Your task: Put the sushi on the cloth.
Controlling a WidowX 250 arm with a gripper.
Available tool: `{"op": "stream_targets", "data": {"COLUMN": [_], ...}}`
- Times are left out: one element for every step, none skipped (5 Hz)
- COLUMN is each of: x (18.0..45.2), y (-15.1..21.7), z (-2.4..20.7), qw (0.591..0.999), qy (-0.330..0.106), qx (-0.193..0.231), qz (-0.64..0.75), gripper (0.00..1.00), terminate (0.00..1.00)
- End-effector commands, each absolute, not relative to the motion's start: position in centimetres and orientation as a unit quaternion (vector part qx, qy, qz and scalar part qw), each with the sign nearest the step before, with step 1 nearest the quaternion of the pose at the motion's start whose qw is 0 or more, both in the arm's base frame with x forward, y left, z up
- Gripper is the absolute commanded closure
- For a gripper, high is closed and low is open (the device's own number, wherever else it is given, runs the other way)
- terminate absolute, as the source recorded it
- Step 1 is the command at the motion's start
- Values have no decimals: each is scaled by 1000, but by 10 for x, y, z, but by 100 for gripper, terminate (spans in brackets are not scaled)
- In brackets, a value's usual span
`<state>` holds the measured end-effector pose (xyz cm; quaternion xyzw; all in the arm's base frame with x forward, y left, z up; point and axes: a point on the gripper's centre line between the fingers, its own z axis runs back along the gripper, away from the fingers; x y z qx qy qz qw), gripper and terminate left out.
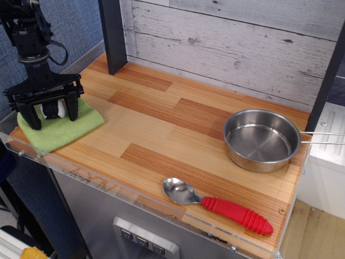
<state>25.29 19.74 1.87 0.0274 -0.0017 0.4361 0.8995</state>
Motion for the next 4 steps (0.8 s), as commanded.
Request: {"op": "stream_targets", "data": {"x": [247,246,242,239], "y": [198,193,184,177], "z": [116,142,163,177], "qw": [885,888,889,888], "qy": [-87,-109,-127,-143], "qx": [-2,0,-19,-38], "qz": [457,446,440,435], "gripper": [0,0,0,0], "terminate": [0,0,0,0]}}
